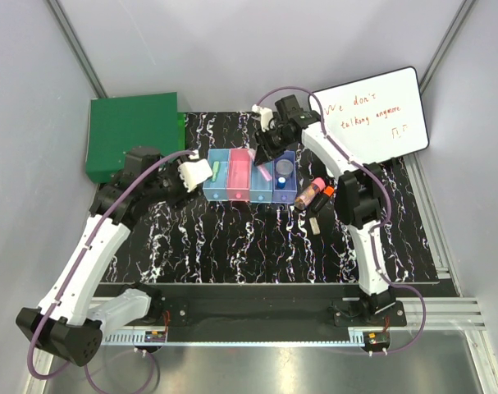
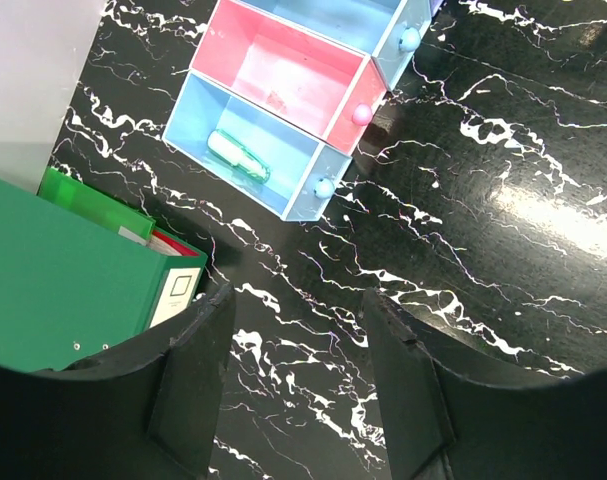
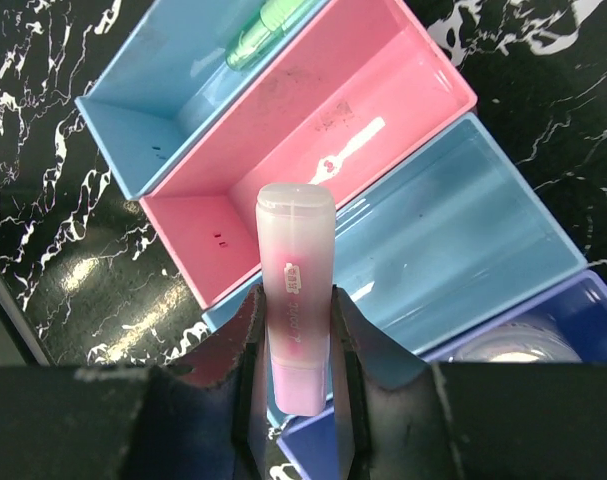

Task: Sort the stationery into containers
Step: Place the pen in the storage box.

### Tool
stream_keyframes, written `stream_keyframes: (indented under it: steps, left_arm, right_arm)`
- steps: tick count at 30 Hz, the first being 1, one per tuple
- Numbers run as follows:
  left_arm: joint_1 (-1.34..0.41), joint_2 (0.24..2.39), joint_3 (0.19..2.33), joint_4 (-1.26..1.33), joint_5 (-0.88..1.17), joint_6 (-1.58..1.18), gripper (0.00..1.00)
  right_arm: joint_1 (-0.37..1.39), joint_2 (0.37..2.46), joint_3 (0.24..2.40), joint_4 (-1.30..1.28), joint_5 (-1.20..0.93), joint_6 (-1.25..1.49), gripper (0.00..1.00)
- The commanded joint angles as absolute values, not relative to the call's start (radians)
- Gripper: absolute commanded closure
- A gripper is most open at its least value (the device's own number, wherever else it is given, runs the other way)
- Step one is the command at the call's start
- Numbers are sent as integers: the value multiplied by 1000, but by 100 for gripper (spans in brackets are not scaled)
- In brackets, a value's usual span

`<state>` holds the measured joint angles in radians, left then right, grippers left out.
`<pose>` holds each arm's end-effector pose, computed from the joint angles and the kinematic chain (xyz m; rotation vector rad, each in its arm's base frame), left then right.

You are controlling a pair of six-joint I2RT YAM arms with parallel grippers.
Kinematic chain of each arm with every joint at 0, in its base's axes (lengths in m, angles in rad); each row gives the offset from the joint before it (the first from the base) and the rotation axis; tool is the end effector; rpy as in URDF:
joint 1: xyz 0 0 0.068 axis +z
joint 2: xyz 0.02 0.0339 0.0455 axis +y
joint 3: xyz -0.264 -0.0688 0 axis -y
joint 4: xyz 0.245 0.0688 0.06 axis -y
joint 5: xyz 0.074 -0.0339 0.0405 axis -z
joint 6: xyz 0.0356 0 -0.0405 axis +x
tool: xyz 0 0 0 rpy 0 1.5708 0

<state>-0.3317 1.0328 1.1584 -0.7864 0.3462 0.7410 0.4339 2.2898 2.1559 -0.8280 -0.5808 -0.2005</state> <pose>0.1900 -0.0782 0.3645 1.2758 1.7807 -0.1567 0.4491 0.2296 0.2538 -0.9965 2.2876 0.8283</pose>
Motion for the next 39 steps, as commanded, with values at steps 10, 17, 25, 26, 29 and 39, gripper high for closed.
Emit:
stream_keyframes:
  steps: [10,17,25,26,29,39]
  left_arm:
    - [-316,999,1158,-735,342,765,40]
    - [-311,1011,1184,-736,350,770,40]
    - [-308,1012,1190,-735,359,772,40]
    - [-307,1011,1190,-733,359,772,40]
    - [-304,1011,1190,-733,359,773,40]
    - [-298,1005,1186,-733,365,767,39]
  right_arm:
    - [449,2404,2260,-767,-580,-163,100]
    - [449,2381,2217,-756,-499,-175,93]
    - [454,2353,2169,-742,-399,-189,81]
    - [454,2352,2168,-741,-397,-189,79]
    - [459,2349,2171,-741,-391,-192,72]
    - [477,2318,2163,-741,-359,-210,57]
